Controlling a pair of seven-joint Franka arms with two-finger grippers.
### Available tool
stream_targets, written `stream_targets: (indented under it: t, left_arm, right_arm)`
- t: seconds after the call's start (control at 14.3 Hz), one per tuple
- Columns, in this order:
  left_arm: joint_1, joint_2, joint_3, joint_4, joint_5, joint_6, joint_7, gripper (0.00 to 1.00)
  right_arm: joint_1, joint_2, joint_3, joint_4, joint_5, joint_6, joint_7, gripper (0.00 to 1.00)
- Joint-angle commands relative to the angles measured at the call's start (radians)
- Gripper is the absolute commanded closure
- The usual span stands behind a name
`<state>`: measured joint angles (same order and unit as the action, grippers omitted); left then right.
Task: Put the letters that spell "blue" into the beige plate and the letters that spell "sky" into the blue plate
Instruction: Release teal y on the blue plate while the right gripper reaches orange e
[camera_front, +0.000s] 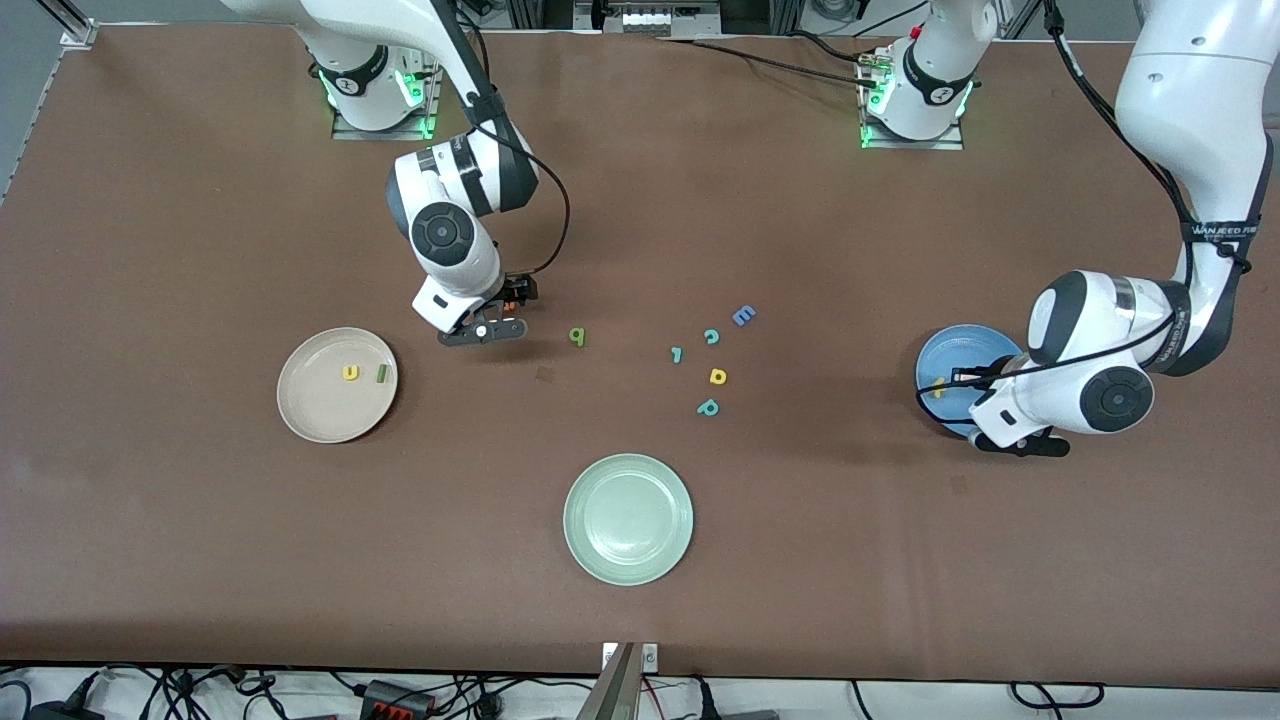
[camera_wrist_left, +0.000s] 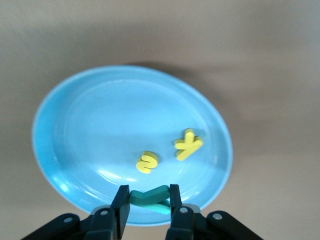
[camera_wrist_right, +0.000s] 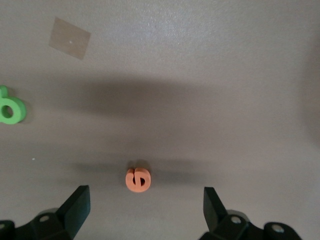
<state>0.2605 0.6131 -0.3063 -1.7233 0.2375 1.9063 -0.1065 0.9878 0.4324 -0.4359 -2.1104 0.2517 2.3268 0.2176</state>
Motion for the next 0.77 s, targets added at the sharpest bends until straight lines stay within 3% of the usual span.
stream_targets:
  t: [0.0, 0.49, 0.7]
  left_arm:
    - [0.005, 0.0, -0.013, -0.03, 0.02, 0.022, 0.002, 0.0]
    - [0.008, -0.029, -0.024, 0.039, 0.02, 0.008, 0.034, 0.0]
    - [0.005, -0.084, -0.025, 0.083, 0.02, -0.027, 0.093, 0.0]
  right_arm:
    - [0.055, -0.014, -0.009, -0.083, 0.012, 0.115, -0.023, 0.0]
    - [0.094, 0.054, -0.009, -0.083, 0.011, 0.169, -0.05, 0.0]
    - [0.08, 0.058, -0.009, -0.08, 0.011, 0.18, -0.058, 0.01]
